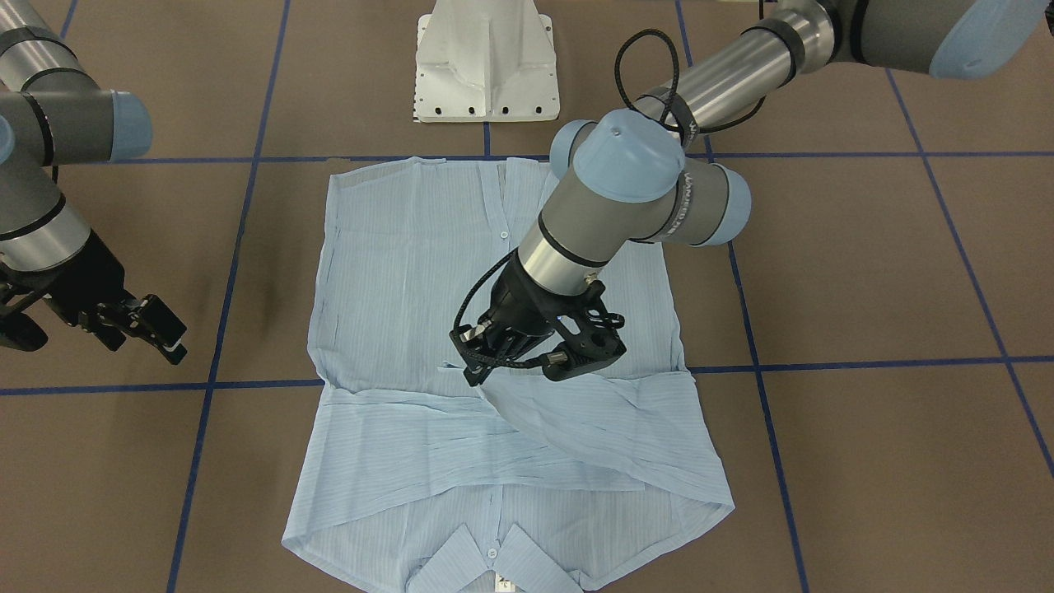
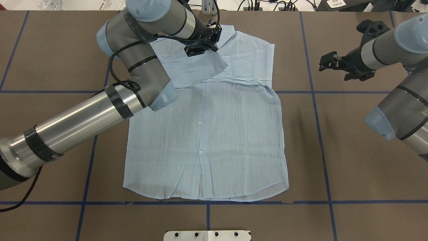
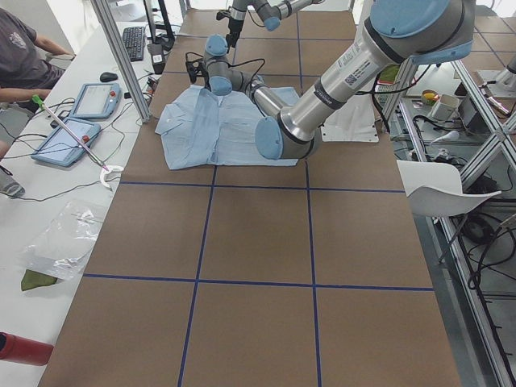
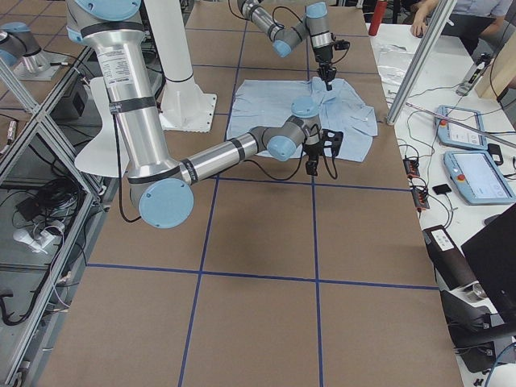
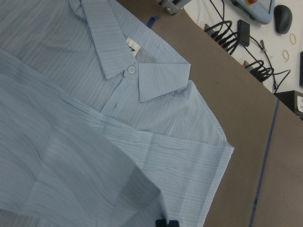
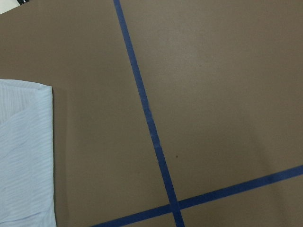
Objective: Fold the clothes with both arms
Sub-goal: 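Fold the sleeve nearest the left gripper across the shirt's upper back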
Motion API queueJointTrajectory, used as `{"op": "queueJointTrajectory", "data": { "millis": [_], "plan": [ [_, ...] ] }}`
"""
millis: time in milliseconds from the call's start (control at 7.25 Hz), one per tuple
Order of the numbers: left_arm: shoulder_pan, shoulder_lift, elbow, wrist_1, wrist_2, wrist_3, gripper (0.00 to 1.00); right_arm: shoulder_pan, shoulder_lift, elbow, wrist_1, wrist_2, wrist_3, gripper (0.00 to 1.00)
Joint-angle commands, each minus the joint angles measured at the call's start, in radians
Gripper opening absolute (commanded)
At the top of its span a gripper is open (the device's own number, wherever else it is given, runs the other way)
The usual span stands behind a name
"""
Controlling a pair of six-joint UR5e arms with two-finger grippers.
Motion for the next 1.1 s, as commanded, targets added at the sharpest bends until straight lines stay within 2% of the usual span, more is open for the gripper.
{"op": "queueJointTrajectory", "data": {
  "millis": [0,276,414,551,689,827,965],
  "plan": [
    [0.047,-0.04,0.051,-0.005,0.075,-0.008,0.0,0.0,-0.026,0.0,0.029,-0.001,0.0,0.99],
    [0.068,-0.057,0.075,-0.008,0.104,-0.008,0.0,-0.001,-0.032,-0.001,0.043,-0.004,0.0,0.99],
    [0.085,-0.073,0.091,-0.013,0.152,-0.013,0.0,-0.001,-0.034,0.0,0.043,-0.005,0.0,0.99],
    [0.091,-0.083,0.091,-0.013,0.155,-0.013,0.09,-0.001,-0.041,0.0,0.045,-0.008,0.0,0.99],
    [0.093,-0.104,0.109,-0.013,0.155,-0.013,0.31,-0.001,-0.044,-0.001,0.048,-0.008,0.0,0.99],
    [0.094,-0.122,0.123,-0.014,0.155,-0.013,0.71,-0.004,-0.043,-0.003,0.048,-0.011,0.003,0.99],
    [0.095,-0.123,0.121,-0.014,0.155,-0.013,0.86,-0.009,-0.04,-0.003,0.048,-0.011,0.017,0.99]
  ]
}}
